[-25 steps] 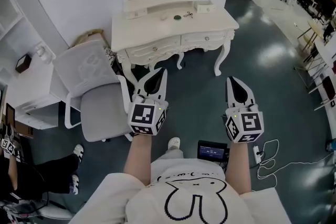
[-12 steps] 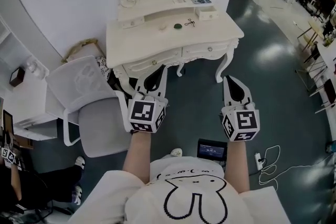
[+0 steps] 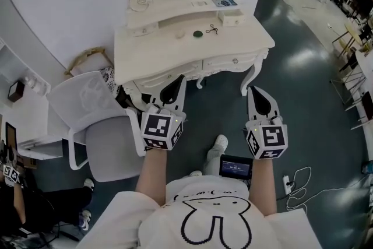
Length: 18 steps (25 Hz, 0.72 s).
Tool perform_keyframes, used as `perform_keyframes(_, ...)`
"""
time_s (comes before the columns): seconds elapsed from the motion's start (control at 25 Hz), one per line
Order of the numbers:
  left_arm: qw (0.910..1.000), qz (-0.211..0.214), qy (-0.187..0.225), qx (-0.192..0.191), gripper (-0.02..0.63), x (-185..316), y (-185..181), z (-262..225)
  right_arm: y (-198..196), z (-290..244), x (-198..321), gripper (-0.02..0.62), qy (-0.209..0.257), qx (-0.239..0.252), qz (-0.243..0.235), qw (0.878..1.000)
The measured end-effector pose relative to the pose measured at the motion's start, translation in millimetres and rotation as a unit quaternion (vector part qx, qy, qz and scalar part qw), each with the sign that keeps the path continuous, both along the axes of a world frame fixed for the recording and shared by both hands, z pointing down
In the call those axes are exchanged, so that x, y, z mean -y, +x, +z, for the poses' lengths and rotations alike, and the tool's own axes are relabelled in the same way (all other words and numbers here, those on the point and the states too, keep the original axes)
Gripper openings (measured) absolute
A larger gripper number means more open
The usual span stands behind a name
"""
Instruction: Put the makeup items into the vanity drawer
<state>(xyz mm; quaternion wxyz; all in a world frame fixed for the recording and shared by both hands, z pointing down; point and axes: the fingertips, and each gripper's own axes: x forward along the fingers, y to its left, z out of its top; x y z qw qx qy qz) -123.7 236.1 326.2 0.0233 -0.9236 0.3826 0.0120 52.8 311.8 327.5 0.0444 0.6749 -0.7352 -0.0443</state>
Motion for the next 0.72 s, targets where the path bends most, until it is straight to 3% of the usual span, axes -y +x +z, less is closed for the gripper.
perform_keyframes(0.24, 0.9999, -0.016, -0.005, 0.002, 0.021, 48, 16, 10, 19, 3, 54, 0.014, 0.012, 0.022, -0.027, 0.999)
perform_keyframes(0.72, 0.9980, -0.060, -0.013, 0.009, 0.021, 179, 79, 9, 88, 10, 199, 0.014, -0.027, 0.019, -0.073, 0.997)
